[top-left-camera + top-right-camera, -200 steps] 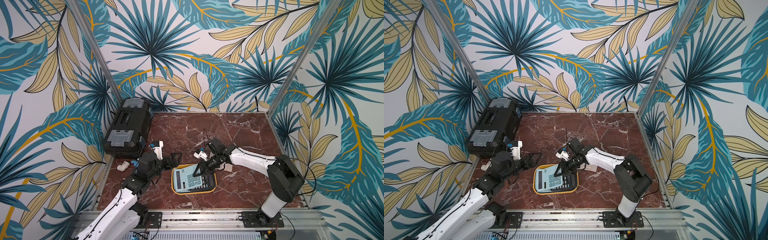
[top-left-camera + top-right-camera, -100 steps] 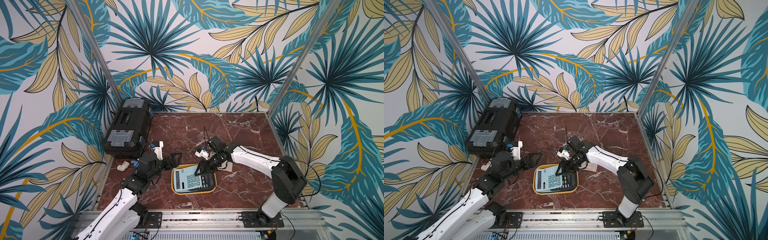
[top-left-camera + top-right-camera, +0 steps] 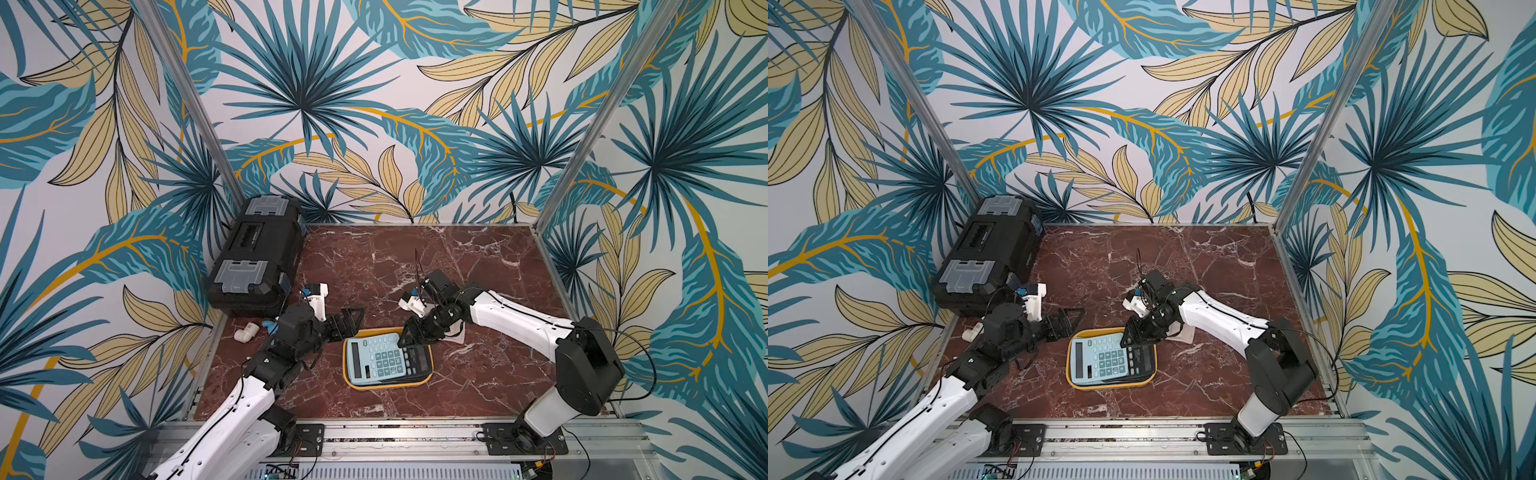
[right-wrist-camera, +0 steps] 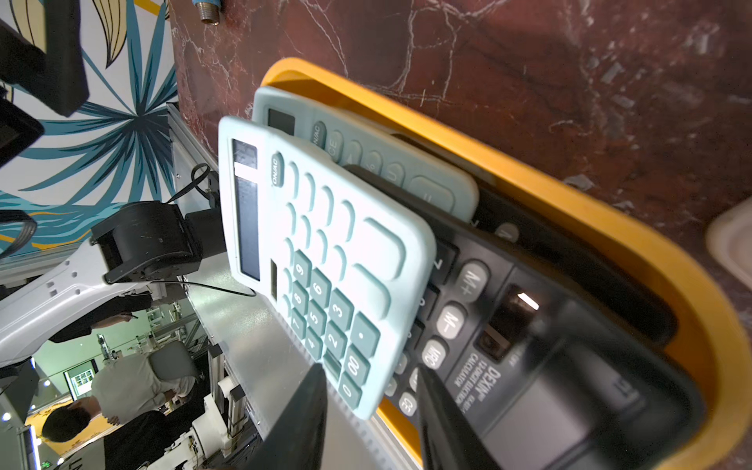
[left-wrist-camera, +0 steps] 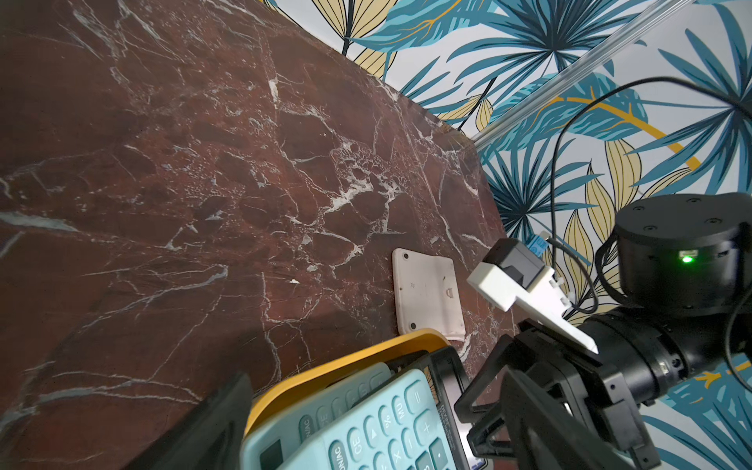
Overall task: Put the calculator in the storage box
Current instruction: Place the calculator in the storage box, then pick up the calculator at the center of the board.
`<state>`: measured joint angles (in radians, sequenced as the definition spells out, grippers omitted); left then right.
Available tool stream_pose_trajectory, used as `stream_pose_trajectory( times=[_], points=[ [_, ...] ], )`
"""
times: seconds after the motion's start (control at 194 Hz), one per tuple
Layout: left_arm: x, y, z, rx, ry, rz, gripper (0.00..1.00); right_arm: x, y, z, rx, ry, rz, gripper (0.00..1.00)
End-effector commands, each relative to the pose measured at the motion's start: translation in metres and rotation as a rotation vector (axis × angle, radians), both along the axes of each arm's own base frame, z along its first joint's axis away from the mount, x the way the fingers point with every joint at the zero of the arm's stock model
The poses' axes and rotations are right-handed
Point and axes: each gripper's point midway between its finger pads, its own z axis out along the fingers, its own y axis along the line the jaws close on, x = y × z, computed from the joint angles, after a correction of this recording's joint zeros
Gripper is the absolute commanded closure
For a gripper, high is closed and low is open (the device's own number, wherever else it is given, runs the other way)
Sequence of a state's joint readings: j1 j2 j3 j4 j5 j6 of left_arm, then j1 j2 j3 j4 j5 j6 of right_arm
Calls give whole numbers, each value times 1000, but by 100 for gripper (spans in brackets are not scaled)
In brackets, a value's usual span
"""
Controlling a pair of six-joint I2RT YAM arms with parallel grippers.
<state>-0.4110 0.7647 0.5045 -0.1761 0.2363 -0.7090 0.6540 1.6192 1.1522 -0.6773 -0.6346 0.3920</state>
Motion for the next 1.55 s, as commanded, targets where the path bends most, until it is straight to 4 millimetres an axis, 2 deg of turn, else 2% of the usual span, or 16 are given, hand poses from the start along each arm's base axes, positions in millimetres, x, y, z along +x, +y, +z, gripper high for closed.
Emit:
stream_pose_trajectory(
  times=[0.0, 0.238, 0.403, 0.429, 0.63, 0.713, 0.848, 1.111, 1.276, 1.463, 1.545],
  points=[
    [-2, -1, -5, 24, 9, -24, 0, 0, -4, 11, 1, -34, 3, 58],
    [-5, -2, -12, 48, 56, -43, 0, -11, -6, 14, 35, -28, 6, 58],
    [-9, -5, -16, 54, 78, -67, 0, -22, -6, 8, 57, -10, 20, 58],
    [-13, -3, -22, 68, 103, -66, 0, -22, -7, 6, 56, -11, 20, 58],
    [-3, -1, -17, 99, 69, -52, 0, -2, -25, 4, -30, -126, -74, 55],
    [10, -4, -7, 111, 36, -49, 0, 6, -32, 6, -55, -164, -106, 53],
    [25, -13, 2, 134, 30, -77, 0, 18, -47, 13, -62, -197, -172, 44],
    [66, -42, 17, 147, 29, -160, 0, 37, -102, 20, -82, -260, -395, 22],
    [95, -73, 17, 117, 61, -260, 0, 34, -123, 5, -94, -259, -493, 13],
    [122, -104, -1, 102, 102, -327, 0, 28, -128, -19, -81, -229, -550, 7],
    [134, -118, -9, 100, 119, -355, 0, 26, -128, -30, -78, -203, -566, 0]
  ],
)
